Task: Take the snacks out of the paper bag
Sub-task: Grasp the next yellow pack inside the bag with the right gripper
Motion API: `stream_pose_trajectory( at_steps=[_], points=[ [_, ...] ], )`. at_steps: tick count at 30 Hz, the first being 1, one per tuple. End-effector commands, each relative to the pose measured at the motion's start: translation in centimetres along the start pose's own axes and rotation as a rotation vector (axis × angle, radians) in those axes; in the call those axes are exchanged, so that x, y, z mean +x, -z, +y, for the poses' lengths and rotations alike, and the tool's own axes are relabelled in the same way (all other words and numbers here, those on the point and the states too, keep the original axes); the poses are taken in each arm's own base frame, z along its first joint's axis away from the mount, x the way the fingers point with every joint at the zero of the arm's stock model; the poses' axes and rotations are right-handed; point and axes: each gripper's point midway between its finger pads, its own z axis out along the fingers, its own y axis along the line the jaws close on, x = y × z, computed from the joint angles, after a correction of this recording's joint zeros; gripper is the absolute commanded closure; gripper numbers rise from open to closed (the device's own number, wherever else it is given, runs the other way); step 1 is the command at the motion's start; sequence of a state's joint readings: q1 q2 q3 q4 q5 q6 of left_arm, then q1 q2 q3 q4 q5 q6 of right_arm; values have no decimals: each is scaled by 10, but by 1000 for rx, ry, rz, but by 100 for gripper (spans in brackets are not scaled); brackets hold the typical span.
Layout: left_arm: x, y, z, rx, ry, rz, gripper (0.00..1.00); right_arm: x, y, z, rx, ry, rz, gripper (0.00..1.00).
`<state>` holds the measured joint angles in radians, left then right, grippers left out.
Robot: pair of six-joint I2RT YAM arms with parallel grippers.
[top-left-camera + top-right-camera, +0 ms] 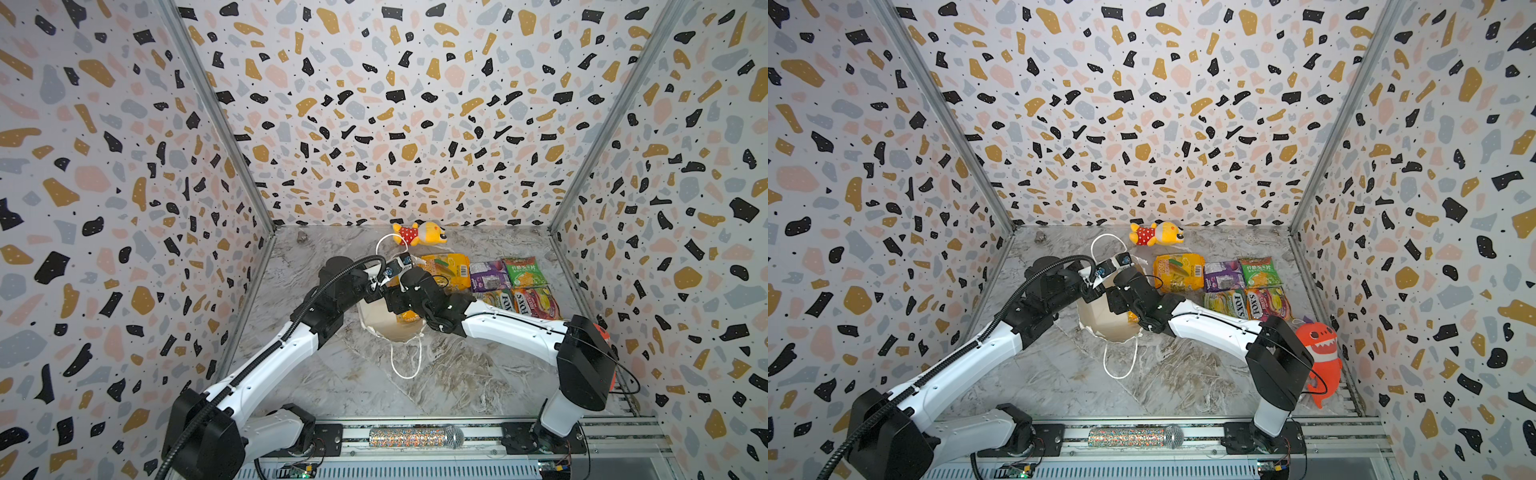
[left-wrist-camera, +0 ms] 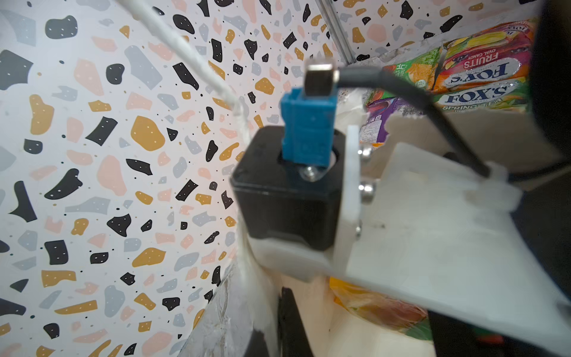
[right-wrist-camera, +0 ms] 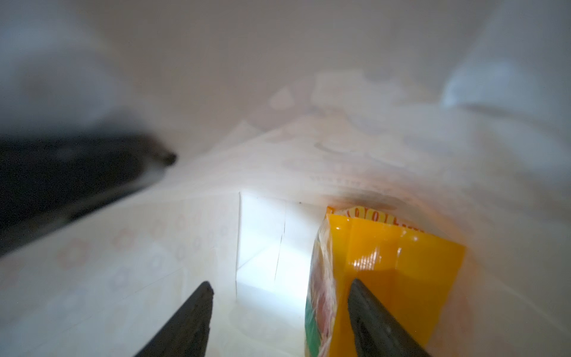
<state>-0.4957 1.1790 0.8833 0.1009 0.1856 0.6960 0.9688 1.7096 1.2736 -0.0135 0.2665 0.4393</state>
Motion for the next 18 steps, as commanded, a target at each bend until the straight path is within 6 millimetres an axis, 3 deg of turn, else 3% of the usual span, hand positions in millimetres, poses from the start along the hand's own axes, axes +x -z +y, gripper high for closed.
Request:
stream_pose_trajectory(
  at_steps=[1, 9, 14, 18],
  points=[
    [-27, 5, 0, 11, -23, -100, 100, 0, -6, -4, 35, 5, -22, 29],
    [-26, 11, 25, -124, 31, -80, 100, 0, -34, -15, 40, -14, -14, 28],
    [-17, 17, 49, -258, 69, -20, 100, -26, -54, -18, 16, 34, -108, 31],
    [-13, 29, 72, -401, 95, -3, 100, -49, -78, -7, -13, 102, -163, 32]
  ],
)
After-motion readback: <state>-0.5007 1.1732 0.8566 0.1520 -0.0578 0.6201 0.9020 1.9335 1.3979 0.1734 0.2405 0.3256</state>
